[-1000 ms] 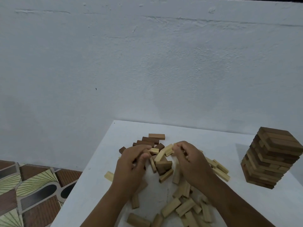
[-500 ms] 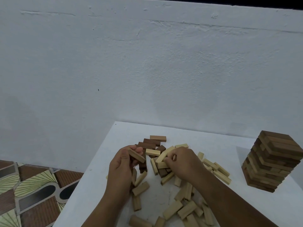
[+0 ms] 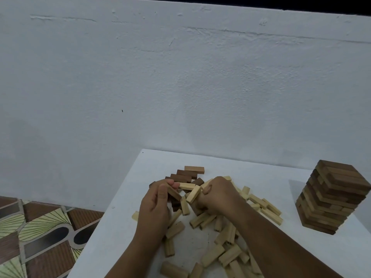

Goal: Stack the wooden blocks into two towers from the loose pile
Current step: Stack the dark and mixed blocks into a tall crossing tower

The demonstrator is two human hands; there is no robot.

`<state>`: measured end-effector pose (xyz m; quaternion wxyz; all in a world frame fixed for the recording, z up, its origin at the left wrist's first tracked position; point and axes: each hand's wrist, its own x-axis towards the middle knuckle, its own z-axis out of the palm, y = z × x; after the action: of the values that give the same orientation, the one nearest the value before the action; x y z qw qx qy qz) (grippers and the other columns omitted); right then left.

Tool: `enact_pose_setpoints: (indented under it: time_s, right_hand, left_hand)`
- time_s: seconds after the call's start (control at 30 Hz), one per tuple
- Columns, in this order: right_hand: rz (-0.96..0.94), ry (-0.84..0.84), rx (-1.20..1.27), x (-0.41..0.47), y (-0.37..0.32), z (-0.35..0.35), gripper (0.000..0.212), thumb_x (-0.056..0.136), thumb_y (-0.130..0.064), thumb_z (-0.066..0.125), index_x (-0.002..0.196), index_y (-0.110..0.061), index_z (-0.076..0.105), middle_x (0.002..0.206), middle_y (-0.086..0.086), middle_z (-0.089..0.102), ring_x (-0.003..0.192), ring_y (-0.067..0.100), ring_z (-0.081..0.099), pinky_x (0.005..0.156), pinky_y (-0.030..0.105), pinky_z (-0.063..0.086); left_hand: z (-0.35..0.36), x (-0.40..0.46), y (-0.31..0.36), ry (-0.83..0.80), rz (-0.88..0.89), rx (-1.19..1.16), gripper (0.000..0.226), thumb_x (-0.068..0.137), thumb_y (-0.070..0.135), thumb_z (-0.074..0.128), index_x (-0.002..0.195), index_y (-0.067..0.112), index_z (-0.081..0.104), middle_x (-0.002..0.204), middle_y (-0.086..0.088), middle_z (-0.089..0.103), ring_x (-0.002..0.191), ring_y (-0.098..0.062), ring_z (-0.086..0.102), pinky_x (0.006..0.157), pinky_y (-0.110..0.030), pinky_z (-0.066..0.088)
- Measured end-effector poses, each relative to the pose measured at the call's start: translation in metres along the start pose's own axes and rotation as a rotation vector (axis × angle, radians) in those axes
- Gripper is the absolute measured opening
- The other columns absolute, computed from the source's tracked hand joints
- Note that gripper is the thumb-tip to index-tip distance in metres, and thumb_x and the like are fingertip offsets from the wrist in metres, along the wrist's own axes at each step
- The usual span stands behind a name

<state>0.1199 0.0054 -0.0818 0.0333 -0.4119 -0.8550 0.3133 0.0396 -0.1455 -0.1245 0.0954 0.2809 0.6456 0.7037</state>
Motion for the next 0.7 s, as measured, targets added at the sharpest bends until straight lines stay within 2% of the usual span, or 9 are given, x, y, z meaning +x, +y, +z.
enact_pose_setpoints:
  time_s: [0.13, 0.27, 0.33, 0.4, 0.47, 0.53, 0.6, 0.67, 0.7]
  right_hand:
    - [-0.08, 0.111, 0.025, -0.009, 0.012, -0.018, 0.04, 0.059, -0.026, 0.066, 0.047, -0.018, 0.029, 0.046, -0.004, 0.031, 0.045, 0.014, 0.03, 0.046, 0.026, 0.026]
    - [-0.095, 0.173, 0.065, -0.029, 0.036, -0.05, 0.033, 0.07, -0.034, 0.058, 0.053, -0.02, 0.034, 0.049, -0.004, 0.031, 0.047, 0.014, 0.03, 0.048, 0.027, 0.028]
    - [-0.11, 0.17, 0.087, -0.043, 0.055, -0.065, 0.031, 0.077, -0.034, 0.055, 0.055, -0.015, 0.045, 0.05, -0.002, 0.038, 0.045, 0.011, 0.034, 0.045, 0.022, 0.031]
    - [-0.094, 0.183, 0.066, -0.061, 0.078, -0.075, 0.039, 0.083, -0.039, 0.055, 0.065, -0.004, 0.058, 0.053, 0.002, 0.052, 0.046, 0.008, 0.042, 0.046, 0.017, 0.037]
    - [-0.066, 0.212, 0.034, -0.078, 0.101, -0.081, 0.036, 0.084, -0.043, 0.058, 0.077, -0.01, 0.069, 0.065, 0.002, 0.066, 0.055, 0.011, 0.059, 0.057, 0.03, 0.053]
    - [-0.033, 0.223, 0.039, -0.095, 0.12, -0.083, 0.036, 0.085, -0.049, 0.059, 0.079, -0.016, 0.071, 0.069, 0.001, 0.069, 0.062, 0.014, 0.066, 0.065, 0.039, 0.057]
    - [0.014, 0.23, 0.021, -0.112, 0.136, -0.085, 0.032, 0.086, -0.053, 0.058, 0.079, -0.024, 0.069, 0.068, -0.005, 0.069, 0.063, 0.01, 0.065, 0.066, 0.033, 0.058]
    - [0.058, 0.251, -0.013, -0.126, 0.152, -0.086, 0.02, 0.086, -0.053, 0.057, 0.085, -0.035, 0.064, 0.072, -0.011, 0.067, 0.067, 0.005, 0.063, 0.069, 0.027, 0.056]
    - [0.068, 0.269, -0.041, -0.13, 0.161, -0.085, 0.021, 0.086, -0.056, 0.054, 0.088, -0.036, 0.063, 0.074, -0.014, 0.066, 0.069, 0.003, 0.062, 0.071, 0.026, 0.055]
  left_hand:
    - [0.005, -0.003, 0.007, -0.105, 0.105, 0.141, 0.031, 0.099, 0.036, 0.038, 0.101, 0.027, 0.068, 0.098, 0.012, 0.071, 0.083, -0.011, 0.067, 0.072, -0.022, 0.052]
    - [0.013, -0.002, 0.025, -0.233, 0.212, 0.26, 0.03, 0.1, 0.041, 0.039, 0.101, 0.031, 0.067, 0.101, 0.017, 0.07, 0.084, -0.005, 0.064, 0.069, -0.014, 0.046]
    - [0.022, -0.002, 0.035, -0.282, 0.241, 0.264, 0.034, 0.098, 0.047, 0.037, 0.097, 0.03, 0.067, 0.095, 0.015, 0.07, 0.084, -0.009, 0.064, 0.069, -0.018, 0.048]
    - [0.035, -0.004, 0.041, -0.359, 0.239, 0.242, 0.036, 0.097, 0.048, 0.038, 0.092, 0.027, 0.066, 0.086, 0.009, 0.07, 0.084, -0.013, 0.066, 0.074, -0.024, 0.051]
    - [0.049, -0.008, 0.042, -0.439, 0.209, 0.248, 0.03, 0.1, 0.042, 0.044, 0.085, 0.026, 0.064, 0.075, 0.001, 0.068, 0.077, -0.018, 0.066, 0.073, -0.037, 0.054]
    - [0.067, -0.013, 0.043, -0.491, 0.145, 0.287, 0.024, 0.101, 0.026, 0.049, 0.079, 0.026, 0.061, 0.07, -0.001, 0.067, 0.07, -0.018, 0.063, 0.067, -0.042, 0.053]
    - [0.085, -0.021, 0.042, -0.534, 0.102, 0.356, 0.021, 0.099, 0.02, 0.052, 0.081, 0.027, 0.061, 0.073, 0.002, 0.067, 0.067, -0.016, 0.062, 0.066, -0.04, 0.053]
    - [0.104, -0.032, 0.04, -0.578, 0.07, 0.399, 0.014, 0.098, 0.021, 0.053, 0.094, 0.032, 0.061, 0.082, 0.009, 0.068, 0.071, -0.011, 0.063, 0.068, -0.032, 0.054]
    - [0.112, -0.037, 0.041, -0.601, 0.051, 0.389, 0.016, 0.097, 0.021, 0.055, 0.103, 0.036, 0.06, 0.088, 0.012, 0.069, 0.072, -0.009, 0.064, 0.067, -0.026, 0.053]
